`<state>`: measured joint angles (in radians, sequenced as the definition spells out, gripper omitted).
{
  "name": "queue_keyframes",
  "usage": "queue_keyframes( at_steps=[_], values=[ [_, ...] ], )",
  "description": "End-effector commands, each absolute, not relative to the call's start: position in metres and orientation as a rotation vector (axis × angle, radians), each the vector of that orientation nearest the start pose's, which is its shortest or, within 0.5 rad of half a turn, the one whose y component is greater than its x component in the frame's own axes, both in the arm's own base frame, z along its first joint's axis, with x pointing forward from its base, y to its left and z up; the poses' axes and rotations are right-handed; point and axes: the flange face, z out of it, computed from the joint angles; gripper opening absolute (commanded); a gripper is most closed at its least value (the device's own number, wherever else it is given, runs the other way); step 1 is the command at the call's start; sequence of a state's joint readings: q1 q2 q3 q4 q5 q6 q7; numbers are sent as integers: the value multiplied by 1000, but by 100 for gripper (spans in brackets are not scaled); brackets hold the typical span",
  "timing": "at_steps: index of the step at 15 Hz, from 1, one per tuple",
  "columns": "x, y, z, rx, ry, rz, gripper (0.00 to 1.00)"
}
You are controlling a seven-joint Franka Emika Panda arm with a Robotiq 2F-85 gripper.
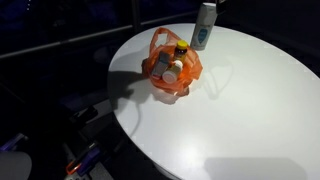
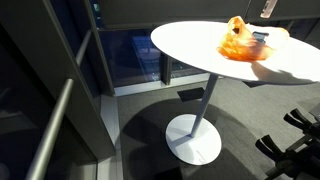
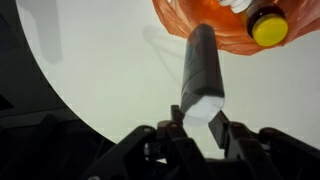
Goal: Pick up the white container from the table and put it in the orange plastic bag
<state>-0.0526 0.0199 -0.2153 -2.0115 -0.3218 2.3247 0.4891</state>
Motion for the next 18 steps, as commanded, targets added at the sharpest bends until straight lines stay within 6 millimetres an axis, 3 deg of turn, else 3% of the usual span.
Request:
queue_keyframes(
  at_steps=[1,10,18],
  values=[
    [548,-149,459,-3208,869,-489,11],
    [546,-139,397,-3219,831,-394,11],
    [560,-149,385,-3199,845,-484,11]
  ],
)
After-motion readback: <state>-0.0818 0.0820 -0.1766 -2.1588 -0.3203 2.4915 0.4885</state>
